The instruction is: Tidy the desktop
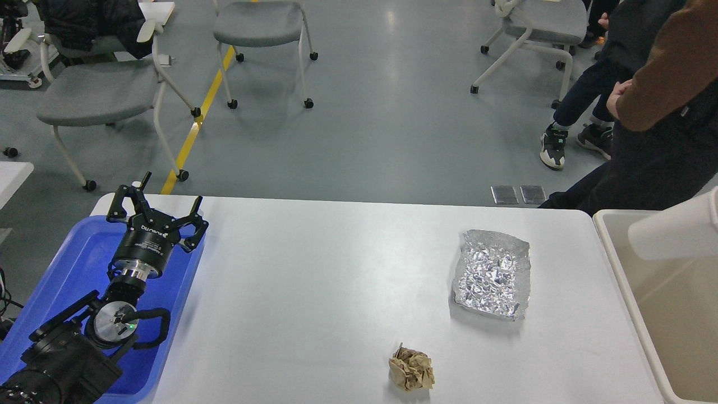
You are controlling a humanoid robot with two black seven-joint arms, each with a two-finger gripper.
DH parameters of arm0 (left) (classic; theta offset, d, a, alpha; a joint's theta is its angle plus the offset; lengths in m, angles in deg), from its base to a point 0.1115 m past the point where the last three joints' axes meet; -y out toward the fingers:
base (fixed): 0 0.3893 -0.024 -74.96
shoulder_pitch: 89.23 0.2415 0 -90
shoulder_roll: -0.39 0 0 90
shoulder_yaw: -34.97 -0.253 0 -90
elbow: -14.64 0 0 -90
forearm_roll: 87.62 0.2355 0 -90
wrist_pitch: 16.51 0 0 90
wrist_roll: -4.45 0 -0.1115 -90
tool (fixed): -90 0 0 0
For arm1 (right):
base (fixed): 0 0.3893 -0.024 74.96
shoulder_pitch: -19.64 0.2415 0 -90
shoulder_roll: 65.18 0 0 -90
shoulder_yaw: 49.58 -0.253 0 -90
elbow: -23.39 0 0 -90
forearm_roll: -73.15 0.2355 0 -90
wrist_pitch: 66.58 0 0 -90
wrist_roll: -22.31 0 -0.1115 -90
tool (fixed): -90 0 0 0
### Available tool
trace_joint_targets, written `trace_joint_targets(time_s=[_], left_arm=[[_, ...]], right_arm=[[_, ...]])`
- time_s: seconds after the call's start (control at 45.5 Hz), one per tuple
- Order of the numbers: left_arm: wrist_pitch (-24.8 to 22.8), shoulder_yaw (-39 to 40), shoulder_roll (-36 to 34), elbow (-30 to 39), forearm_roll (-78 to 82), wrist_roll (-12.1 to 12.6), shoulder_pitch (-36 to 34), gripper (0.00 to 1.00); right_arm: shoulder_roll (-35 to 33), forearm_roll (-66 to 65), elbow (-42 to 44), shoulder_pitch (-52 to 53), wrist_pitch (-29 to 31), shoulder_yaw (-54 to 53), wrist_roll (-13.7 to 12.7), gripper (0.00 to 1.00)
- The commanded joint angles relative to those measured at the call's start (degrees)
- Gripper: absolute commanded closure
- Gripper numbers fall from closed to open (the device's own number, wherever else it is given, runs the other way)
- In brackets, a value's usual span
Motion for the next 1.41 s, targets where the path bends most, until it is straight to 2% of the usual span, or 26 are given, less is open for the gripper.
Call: trace_joint_targets(time_s=[0.0, 0.154, 0.374, 0.571, 0.747, 0.923, 0.989, 1.143, 1.297, 1.385], left_arm=[[-0.01, 0.00, -0.01, 0.00, 0.00, 0.00, 0.00, 0.00], [-0.01, 0.00, -0.01, 0.00, 0.00, 0.00, 0.00, 0.00], [-0.01, 0.00, -0.01, 0.00, 0.00, 0.00, 0.00, 0.00], [-0.01, 0.00, -0.01, 0.00, 0.00, 0.00, 0.00, 0.00], [-0.01, 0.00, -0.01, 0.00, 0.00, 0.00, 0.00, 0.00], [-0.01, 0.00, -0.01, 0.00, 0.00, 0.00, 0.00, 0.00], [-0.01, 0.00, -0.01, 0.00, 0.00, 0.00, 0.00, 0.00], [-0.01, 0.00, -0.01, 0.00, 0.00, 0.00, 0.00, 0.00], [0.07, 0.00, -0.01, 0.00, 0.00, 0.00, 0.00, 0.00], [0.07, 0.00, -0.01, 0.00, 0.00, 0.00, 0.00, 0.00]], right_arm=[[-0.99, 0.99, 4.13, 2.97, 1.75, -0.99, -0.75, 1.00], [4.02, 1.87, 13.53, 1.92, 0.18, 2.08, -0.84, 1.00], [15.17, 10.30, 26.63, -4.05, -17.47, 11.23, -0.84, 1.00], [25.46, 17.68, 33.40, -13.02, -31.72, 12.37, -1.72, 1.00], [41.27, 24.36, 48.59, -18.65, -44.82, 11.76, -4.00, 1.00], [56.22, 32.00, 67.93, -20.85, -47.55, 11.32, -4.44, 1.00], [60.09, 37.27, 72.68, -20.94, -47.90, 11.15, -6.63, 1.00], [64.84, 52.13, 76.83, -20.94, -51.59, 9.91, -16.65, 1.00], [65.73, 61.89, 76.92, -20.15, -55.72, 7.20, -22.63, 1.00], [65.55, 63.74, 76.92, -19.27, -56.17, 3.77, -26.15, 1.00]])
